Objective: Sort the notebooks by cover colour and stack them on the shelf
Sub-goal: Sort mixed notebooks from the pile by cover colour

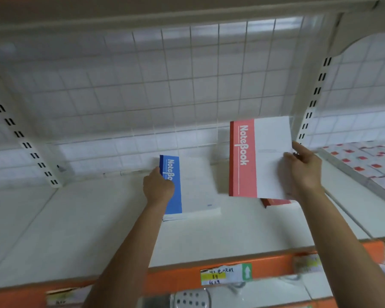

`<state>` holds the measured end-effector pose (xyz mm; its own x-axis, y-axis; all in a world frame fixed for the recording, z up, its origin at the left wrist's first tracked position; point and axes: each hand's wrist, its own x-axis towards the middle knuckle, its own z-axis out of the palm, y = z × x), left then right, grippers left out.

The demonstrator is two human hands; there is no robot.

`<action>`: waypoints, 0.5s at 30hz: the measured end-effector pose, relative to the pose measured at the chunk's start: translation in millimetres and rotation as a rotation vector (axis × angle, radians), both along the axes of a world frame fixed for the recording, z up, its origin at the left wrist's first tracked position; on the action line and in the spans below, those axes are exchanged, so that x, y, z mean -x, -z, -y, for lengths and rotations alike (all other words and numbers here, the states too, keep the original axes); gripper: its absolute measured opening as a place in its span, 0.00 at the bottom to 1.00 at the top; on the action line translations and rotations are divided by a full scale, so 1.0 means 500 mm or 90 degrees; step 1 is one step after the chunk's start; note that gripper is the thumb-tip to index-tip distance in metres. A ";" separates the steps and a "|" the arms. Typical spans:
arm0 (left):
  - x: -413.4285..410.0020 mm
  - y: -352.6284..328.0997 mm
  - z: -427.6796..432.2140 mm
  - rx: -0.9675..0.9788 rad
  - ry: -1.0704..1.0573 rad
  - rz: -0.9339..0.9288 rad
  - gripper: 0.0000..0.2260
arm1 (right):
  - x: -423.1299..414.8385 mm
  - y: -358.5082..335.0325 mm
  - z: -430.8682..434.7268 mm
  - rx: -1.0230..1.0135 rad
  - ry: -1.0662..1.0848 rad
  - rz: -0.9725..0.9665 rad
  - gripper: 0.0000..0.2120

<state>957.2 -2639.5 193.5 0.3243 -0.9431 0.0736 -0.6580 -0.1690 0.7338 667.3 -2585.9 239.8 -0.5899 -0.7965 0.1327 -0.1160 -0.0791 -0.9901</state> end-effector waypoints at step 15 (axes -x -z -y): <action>0.091 -0.016 -0.008 -0.029 -0.069 0.326 0.16 | 0.129 0.015 0.034 -0.143 -0.072 -0.051 0.18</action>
